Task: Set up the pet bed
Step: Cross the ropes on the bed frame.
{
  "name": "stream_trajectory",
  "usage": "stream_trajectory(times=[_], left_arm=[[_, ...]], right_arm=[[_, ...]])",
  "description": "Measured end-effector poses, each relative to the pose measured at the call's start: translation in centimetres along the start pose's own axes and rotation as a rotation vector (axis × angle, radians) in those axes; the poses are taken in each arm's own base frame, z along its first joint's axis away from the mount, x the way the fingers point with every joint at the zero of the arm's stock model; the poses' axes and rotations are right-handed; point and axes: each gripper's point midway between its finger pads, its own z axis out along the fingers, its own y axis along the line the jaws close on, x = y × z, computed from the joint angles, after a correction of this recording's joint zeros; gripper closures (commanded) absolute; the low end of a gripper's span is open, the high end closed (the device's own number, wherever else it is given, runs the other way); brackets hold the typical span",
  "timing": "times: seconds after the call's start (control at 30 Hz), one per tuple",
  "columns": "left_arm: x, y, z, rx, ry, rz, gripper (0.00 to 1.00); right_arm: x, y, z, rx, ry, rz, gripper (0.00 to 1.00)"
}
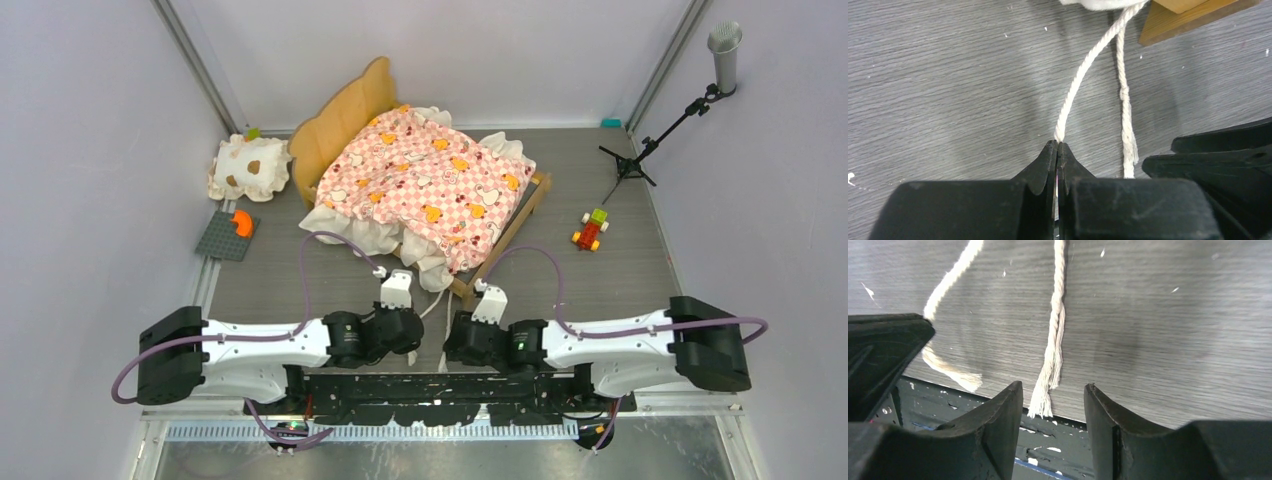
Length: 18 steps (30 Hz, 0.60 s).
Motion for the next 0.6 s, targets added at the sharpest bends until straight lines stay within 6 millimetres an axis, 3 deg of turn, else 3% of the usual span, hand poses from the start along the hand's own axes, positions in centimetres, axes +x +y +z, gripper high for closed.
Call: stream_trajectory(times=[0.2,0.37,0.6], left_arm=[[-0.9,-1.2,-0.4,0.031,-0.007,-0.016,1.0],[-2.0,-3.0,-0.7,0.087,-0.023,-0.057,1.0],[-2.8,-5.8,-0.2,0.156,-0.041,-0.171,1.0]], right_arm=[[-4.0,0.2,-3.7,-0.012,-0.115,-0.006,0.46],[-6.7,-1.5,-6.7,-0.03,-0.206,0.03,0.48],[-7.8,-4.3,-8.0,-0.034,-0.257,0.079,0.49]])
